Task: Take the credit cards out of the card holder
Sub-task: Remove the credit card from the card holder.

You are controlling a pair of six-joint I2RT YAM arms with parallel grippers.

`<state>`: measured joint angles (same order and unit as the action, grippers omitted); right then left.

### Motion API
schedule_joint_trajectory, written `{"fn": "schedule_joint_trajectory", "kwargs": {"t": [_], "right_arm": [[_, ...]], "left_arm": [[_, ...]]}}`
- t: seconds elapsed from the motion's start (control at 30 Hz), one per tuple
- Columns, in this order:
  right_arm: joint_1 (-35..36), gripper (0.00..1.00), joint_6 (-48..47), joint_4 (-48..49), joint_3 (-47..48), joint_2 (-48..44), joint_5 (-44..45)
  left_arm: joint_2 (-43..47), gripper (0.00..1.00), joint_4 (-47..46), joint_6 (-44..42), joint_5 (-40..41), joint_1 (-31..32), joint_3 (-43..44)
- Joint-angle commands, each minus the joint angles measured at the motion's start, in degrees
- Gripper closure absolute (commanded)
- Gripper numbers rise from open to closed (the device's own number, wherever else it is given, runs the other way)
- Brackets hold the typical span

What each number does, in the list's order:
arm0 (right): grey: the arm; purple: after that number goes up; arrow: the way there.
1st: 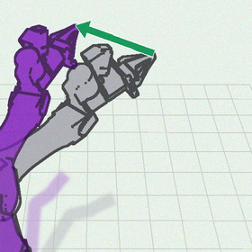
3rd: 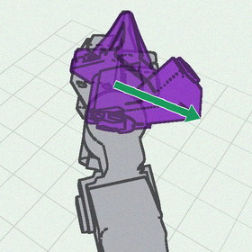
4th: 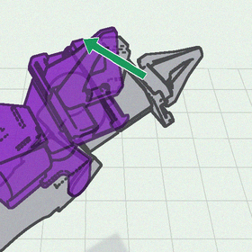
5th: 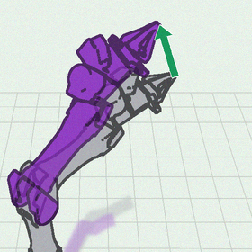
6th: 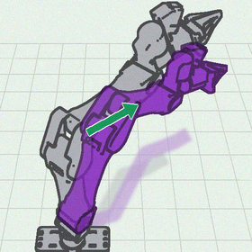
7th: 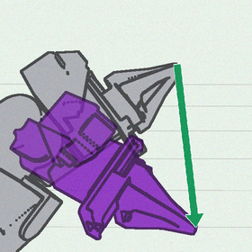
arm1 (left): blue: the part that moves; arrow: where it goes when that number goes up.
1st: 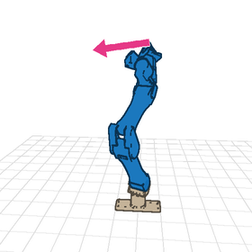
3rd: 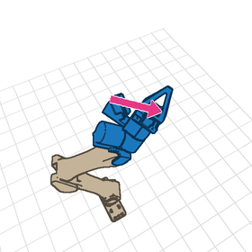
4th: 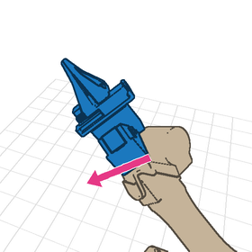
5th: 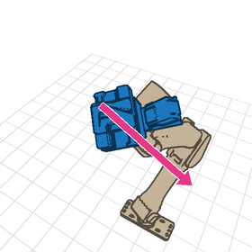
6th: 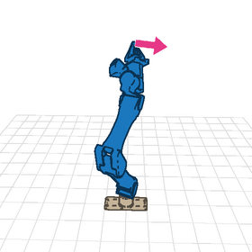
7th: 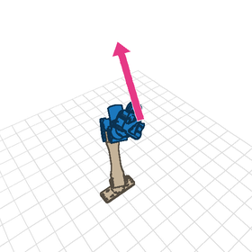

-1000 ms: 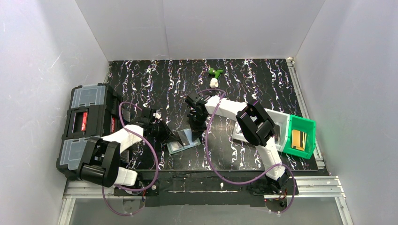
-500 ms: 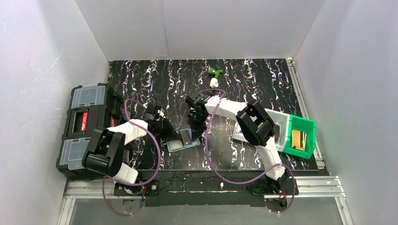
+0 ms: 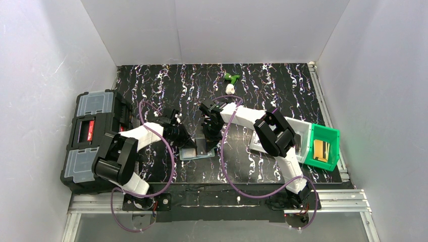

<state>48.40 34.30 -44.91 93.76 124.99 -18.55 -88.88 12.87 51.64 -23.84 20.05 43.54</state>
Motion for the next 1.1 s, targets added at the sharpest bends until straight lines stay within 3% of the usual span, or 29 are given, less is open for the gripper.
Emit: {"fn": "schedule_joint_trajectory", "kwargs": {"t": [0.0, 0.2, 0.83, 0.97, 1.07], "right_arm": [[0.45, 0.99, -1.24, 0.32, -0.49, 3.32, 3.91], [0.38, 0.99, -1.00, 0.64, -0.76, 3.26, 3.84], [0.21, 0.98, -0.60, 3.44, -2.03, -1.40, 2.61], [0.21, 0.90, -0.34, 3.07, 0.16, -5.51, 2.36], [0.08, 0.77, -0.34, 2.23, 2.26, -8.32, 2.79]], "left_arm": [[1.33, 1.00, 6.49, -0.43, 1.54, 0.69, 3.45], [3.88, 1.00, 14.15, -4.63, 4.29, 0.25, 5.74], [15.93, 1.00, 22.03, -11.07, 7.89, -4.31, 3.98], [17.56, 1.00, 23.43, -11.47, 8.74, -4.45, 4.90], [18.79, 1.00, 24.03, -11.49, 8.80, -4.45, 5.82]]}}
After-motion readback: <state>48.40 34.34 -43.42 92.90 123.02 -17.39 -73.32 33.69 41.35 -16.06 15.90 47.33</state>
